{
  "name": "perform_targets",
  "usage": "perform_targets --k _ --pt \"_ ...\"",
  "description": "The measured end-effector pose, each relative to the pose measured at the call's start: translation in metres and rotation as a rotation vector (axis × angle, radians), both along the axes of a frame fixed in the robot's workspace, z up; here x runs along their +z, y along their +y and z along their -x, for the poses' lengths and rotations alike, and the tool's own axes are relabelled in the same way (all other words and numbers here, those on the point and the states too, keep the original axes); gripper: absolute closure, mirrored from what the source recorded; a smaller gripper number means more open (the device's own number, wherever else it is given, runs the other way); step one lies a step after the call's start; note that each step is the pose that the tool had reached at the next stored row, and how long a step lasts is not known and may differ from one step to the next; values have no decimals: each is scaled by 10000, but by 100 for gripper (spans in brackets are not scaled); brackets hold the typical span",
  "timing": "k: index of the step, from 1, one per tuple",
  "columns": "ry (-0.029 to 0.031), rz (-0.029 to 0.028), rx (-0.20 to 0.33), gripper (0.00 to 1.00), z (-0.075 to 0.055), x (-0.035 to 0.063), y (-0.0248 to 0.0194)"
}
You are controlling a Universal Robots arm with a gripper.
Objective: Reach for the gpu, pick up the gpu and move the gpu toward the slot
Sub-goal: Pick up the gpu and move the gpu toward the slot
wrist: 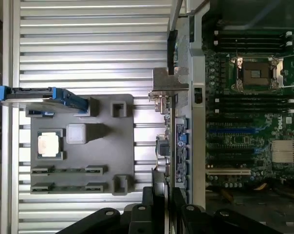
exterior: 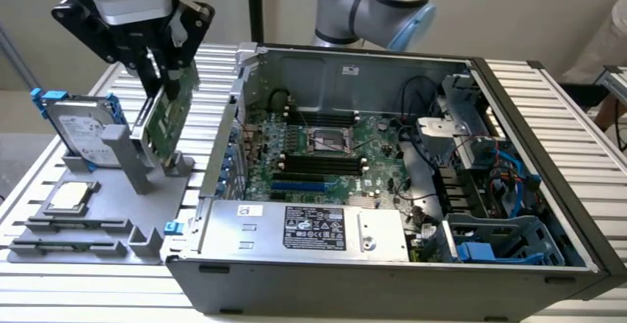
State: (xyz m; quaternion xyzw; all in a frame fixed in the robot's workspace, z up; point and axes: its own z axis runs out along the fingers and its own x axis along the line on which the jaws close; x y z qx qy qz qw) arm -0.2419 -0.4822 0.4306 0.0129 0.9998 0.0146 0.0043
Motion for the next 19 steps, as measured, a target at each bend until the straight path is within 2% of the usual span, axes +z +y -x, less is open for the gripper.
perform_targets --k 4,10,14,19 --pt "10 -97 0 74 -183 63 0" --pt "11 -189 0 74 -454 68 0" --pt "11 -224 0 74 -636 68 0" --pt "11 -235 0 74 -862 68 0"
